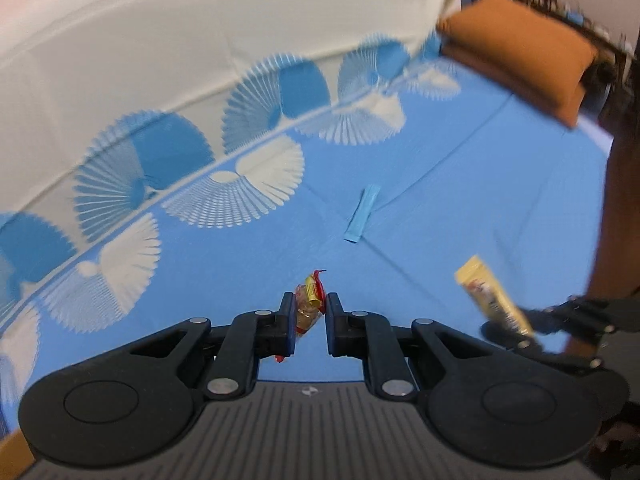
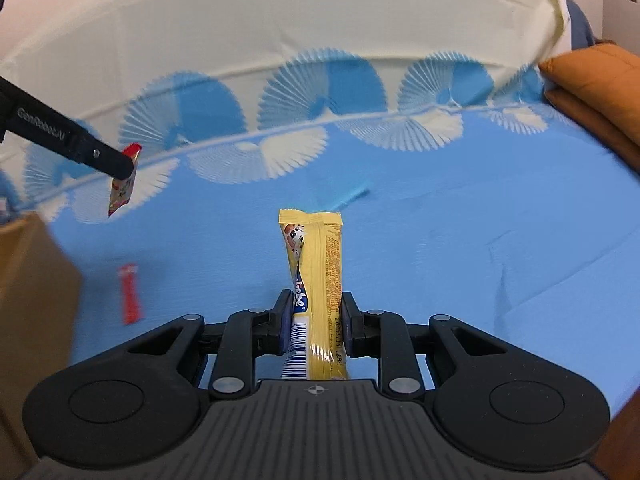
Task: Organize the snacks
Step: 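Carry the red candy and yellow wafer bar with both tools over the box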
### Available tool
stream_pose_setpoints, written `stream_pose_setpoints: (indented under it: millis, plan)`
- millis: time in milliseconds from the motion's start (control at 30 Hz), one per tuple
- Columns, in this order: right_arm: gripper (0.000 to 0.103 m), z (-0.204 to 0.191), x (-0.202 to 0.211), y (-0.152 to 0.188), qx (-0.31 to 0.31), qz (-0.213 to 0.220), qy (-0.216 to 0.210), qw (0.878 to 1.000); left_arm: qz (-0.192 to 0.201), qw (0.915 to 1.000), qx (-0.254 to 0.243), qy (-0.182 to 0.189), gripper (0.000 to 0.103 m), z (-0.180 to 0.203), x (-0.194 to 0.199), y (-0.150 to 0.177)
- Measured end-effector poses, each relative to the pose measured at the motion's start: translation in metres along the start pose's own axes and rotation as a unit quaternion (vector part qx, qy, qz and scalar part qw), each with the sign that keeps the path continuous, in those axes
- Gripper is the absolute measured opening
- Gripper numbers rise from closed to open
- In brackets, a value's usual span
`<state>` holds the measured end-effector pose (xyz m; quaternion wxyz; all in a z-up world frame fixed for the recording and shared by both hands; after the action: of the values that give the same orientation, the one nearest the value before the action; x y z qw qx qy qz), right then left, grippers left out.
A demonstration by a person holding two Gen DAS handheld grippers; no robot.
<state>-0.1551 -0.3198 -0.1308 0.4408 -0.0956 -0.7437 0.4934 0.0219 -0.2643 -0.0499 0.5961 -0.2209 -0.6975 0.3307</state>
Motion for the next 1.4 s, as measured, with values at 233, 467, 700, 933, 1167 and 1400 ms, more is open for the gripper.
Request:
stream_pose_setpoints:
  millis: [233, 467, 700, 933, 1167, 1400]
  plan:
    - [0.026, -0.063, 0.098, -0.004, 0.024, 0.009, -0.085, 0.996, 0.025, 0.9983, 0.049, -0.017, 0.016, 0.014, 0.138, 0.05]
    - [0.026, -0.131, 0.177, 0.022, 0.039, -0.024, -0.16, 0.986, 0.014, 0.9918, 0.114, -0.055, 0.016, 0.011, 0.233, 0.131]
    - [0.026, -0.184, 0.223, 0.048, 0.1, -0.037, -0.205, 0.973, 0.009, 0.9782, 0.171, -0.117, 0.016, -0.003, 0.3, 0.205]
    - [0.026, -0.218, 0.255, 0.054, 0.148, -0.02, -0.22, 0.964, 0.009, 0.9683, 0.21, -0.135, 0.016, -0.004, 0.332, 0.251]
    - [0.026, -0.228, 0.266, 0.055, 0.17, -0.012, -0.216, 0.961, 0.03, 0.9653, 0.219, -0.139, 0.016, -0.007, 0.346, 0.255]
    - [0.026, -0.234, 0.267, 0.057, 0.181, -0.013, -0.211, 0.961, 0.036, 0.9648, 0.222, -0.136, 0.016, -0.008, 0.346, 0.255]
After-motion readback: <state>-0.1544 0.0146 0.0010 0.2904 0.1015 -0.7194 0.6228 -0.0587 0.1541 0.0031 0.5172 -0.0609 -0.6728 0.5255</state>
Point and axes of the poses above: each gripper's, at about its wrist camera, not at the fingertips, and x roughly against the way its jaws point, z to its right, y to its underside, the point moved 6 cm from there along -x, roughly the way its jaws point, and after that the axes turned 9 degrees about z, right-handed, at the moved point
